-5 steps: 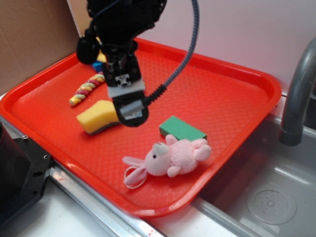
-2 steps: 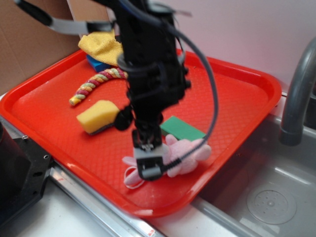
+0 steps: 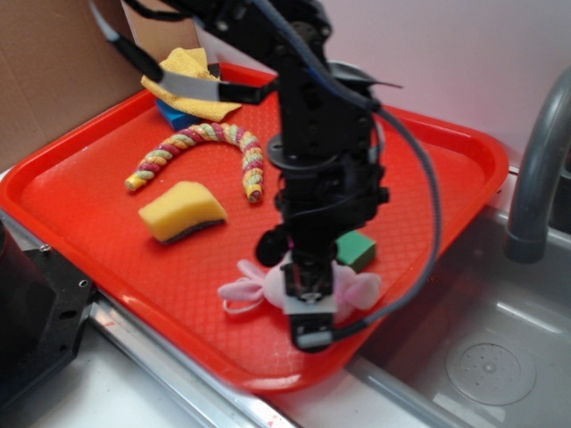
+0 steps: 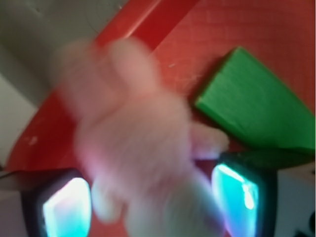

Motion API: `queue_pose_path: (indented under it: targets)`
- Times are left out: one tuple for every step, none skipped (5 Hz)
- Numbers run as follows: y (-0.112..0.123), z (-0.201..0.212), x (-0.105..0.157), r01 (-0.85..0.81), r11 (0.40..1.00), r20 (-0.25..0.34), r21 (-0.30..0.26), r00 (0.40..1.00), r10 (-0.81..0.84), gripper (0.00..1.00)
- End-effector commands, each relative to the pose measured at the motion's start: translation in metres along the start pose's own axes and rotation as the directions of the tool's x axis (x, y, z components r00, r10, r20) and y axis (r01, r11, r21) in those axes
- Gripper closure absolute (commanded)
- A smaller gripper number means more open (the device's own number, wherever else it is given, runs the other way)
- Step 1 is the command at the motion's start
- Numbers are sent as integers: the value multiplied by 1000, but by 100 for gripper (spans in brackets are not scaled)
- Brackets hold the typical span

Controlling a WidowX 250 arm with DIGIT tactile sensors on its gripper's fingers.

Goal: Grab the pink bunny.

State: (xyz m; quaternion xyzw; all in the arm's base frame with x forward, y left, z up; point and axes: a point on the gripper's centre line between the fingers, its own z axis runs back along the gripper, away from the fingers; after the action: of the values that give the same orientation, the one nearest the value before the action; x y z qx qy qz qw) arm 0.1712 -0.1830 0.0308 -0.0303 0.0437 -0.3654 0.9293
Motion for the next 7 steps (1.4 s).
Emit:
queue_pose_path:
  targets:
    - [2,-7,-9,-30,1000,-38,-3,999,30,100]
    - [6,15,-22,-84,996,-14,26,996,84,100]
    - [14,59,-52,-226,972,40,66,974,224,100]
    - [25,98,-94,-447,894,105,40,891,441,100]
    - [37,125,-109,-553,833,170,19,823,543,100]
    - [55,147,-103,-646,760,106,71,762,639,100]
    - [80,153,-110,-714,698,83,57,700,710,100]
